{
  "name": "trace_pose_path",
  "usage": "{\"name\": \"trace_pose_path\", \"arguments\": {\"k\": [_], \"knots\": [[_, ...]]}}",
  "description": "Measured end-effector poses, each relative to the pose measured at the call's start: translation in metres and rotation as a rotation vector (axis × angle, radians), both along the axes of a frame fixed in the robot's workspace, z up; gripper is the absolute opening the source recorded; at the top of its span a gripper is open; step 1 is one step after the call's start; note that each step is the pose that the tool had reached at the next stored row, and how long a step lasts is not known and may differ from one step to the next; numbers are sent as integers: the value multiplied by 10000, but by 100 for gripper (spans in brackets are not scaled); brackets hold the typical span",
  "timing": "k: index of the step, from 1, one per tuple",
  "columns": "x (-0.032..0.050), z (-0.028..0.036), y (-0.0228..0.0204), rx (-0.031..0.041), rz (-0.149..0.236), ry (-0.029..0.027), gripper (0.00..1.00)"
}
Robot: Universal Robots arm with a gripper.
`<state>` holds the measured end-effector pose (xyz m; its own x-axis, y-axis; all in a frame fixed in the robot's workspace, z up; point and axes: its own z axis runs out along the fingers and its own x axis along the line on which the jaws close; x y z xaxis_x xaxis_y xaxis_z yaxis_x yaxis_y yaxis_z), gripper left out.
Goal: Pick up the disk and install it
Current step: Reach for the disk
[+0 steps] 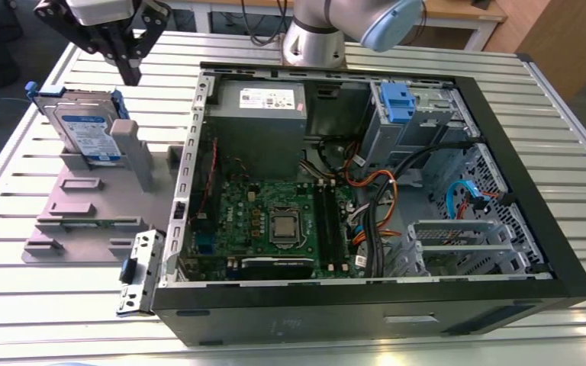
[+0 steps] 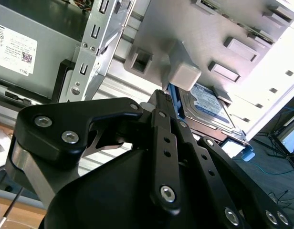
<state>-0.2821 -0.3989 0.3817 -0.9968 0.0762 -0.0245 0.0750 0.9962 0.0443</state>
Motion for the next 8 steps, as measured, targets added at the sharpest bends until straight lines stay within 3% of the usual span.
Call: {"name": "trace_pose_path", "arguments": {"k": [8], "knots": [[-23, -2, 0, -1, 0, 1, 11]]}}
